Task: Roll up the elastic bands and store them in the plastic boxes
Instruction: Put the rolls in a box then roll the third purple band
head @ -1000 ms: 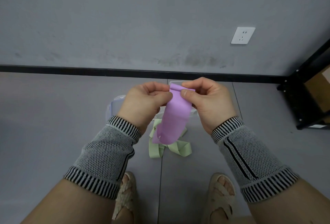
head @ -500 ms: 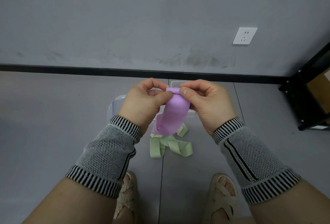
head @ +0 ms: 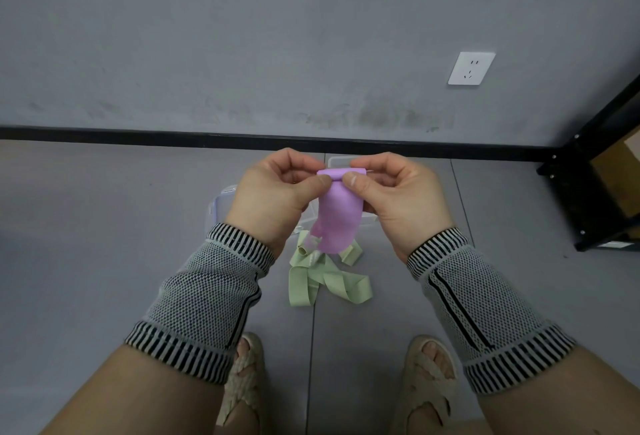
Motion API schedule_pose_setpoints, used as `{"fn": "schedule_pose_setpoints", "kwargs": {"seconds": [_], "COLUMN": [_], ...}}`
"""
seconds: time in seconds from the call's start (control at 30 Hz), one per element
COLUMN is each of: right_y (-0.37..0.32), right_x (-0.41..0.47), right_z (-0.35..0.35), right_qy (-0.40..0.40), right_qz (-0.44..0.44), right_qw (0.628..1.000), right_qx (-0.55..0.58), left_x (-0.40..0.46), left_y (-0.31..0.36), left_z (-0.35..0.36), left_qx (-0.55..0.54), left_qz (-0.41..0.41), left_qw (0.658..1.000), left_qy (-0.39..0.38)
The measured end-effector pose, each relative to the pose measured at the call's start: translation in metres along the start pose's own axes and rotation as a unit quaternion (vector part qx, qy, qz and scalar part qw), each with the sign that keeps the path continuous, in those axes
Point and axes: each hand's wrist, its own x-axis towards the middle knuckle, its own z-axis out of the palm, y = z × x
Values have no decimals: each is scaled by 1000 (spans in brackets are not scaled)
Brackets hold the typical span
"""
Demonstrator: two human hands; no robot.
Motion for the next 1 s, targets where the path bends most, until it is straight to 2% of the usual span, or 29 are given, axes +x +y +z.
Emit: {"fn": "schedule_pose_setpoints", "kwargs": {"seconds": [0.27,0.5,1.0], "right_y": [-1,3,-2], "right_x": [-3,2,1], "right_z": [5,3,-2], "right_qy": [14,35,-7], "right_qz": [-4,15,11], "right_qw": [1000,998,999], "right_qx": [10,57,45], "left_x": [0,1,-1], "left_y": [-3,2,2], "left_z": [0,0,0], "left_qx": [15,-113,-39], "left_qz": [3,-67,-12], "left_qw": [1000,991,999], "left_qy": [16,-32,13]}}
